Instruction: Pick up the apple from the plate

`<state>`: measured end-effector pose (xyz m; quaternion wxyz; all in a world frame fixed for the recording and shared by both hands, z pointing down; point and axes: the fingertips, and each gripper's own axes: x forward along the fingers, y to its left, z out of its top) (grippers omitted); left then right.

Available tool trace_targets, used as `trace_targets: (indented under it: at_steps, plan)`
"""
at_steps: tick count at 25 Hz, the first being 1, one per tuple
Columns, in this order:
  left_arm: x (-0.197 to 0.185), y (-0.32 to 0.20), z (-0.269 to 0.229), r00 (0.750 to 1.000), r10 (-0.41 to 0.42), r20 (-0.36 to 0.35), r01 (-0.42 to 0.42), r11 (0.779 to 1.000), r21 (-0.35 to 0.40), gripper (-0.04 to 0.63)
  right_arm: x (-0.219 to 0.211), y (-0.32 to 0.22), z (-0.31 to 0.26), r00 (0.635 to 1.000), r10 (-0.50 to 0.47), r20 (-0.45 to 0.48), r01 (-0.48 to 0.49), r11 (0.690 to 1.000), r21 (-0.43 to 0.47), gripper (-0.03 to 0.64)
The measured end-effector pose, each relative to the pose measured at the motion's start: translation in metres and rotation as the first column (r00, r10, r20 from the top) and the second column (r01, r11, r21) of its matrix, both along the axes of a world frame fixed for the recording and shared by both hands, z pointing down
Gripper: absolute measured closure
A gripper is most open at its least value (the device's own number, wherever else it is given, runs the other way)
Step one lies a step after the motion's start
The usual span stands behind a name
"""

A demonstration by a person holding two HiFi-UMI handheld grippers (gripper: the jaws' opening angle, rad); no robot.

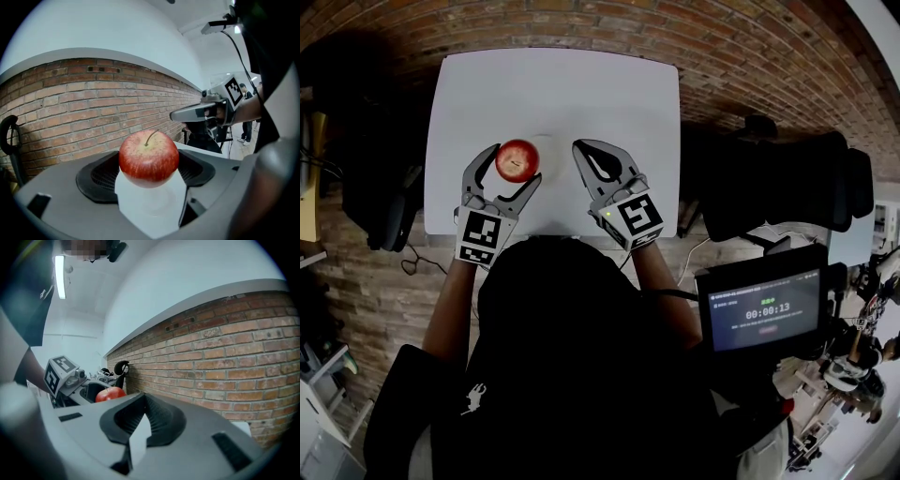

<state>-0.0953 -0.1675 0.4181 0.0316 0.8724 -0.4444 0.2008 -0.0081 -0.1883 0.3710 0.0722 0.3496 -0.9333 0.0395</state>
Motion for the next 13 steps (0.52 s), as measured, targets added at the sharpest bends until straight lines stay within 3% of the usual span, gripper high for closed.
trace_targets:
  at_steps: [13]
  plan:
    - [0.0090,-0.0030,0.0064,0.999,0.038,-0.002,-0.038,0.999,-0.016,0.212,0.0059,-0.0029,0.0083,0.999,0.020,-0.028,-0.021,1.000,-0.015,0.614]
